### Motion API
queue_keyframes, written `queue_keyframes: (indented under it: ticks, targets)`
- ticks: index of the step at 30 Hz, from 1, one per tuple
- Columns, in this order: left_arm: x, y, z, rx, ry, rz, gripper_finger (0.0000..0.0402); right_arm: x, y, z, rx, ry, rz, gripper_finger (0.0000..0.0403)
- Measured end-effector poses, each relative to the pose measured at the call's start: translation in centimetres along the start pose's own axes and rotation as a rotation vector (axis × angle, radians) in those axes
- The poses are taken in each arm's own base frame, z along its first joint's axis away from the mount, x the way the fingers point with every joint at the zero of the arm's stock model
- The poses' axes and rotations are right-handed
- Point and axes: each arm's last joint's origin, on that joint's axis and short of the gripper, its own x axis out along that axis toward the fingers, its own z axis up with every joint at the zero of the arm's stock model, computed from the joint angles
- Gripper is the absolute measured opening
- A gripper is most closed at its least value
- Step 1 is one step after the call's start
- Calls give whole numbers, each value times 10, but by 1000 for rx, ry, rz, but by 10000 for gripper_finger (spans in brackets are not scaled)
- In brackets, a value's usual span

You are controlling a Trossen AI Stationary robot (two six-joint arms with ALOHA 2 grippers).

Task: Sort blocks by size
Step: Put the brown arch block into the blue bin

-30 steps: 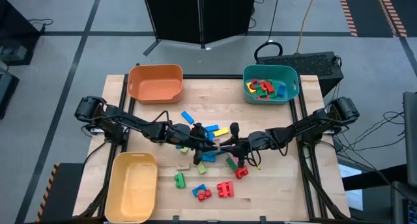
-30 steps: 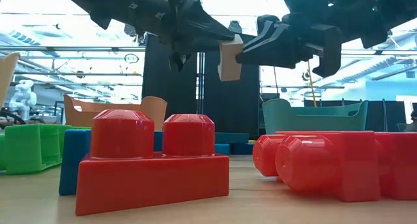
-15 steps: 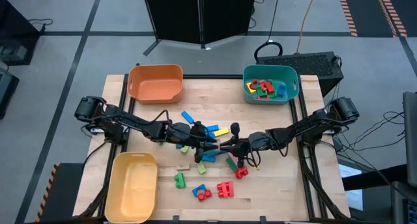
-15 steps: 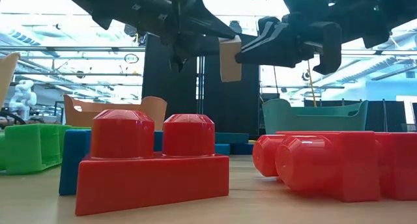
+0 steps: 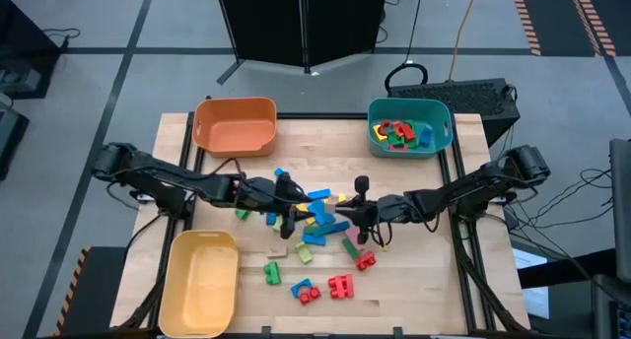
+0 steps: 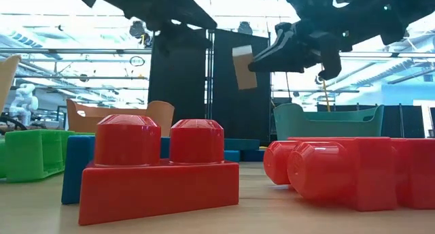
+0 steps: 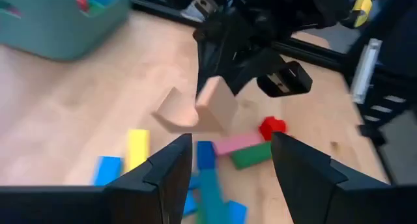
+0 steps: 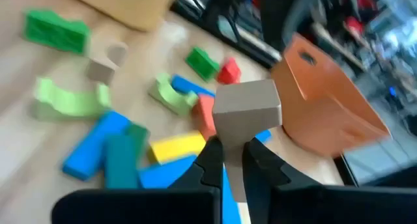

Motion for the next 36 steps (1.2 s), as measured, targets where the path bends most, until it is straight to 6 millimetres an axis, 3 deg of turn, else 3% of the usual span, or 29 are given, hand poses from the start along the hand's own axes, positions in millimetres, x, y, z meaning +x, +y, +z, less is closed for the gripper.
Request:
queue_keyframes:
  ticks: [8, 25, 36]
  targets:
    - [-23, 2, -6, 46, -19, 87, 203, -19, -39, -3, 89, 50, -92, 17]
    - [-24, 7, -16, 130, 71, 170, 203, -71, -106, -32, 226, 161, -399, 18]
    - [-24, 13, -17, 204, 103, 216, 203, -85, -136, -57, 343, 322, -637, 18]
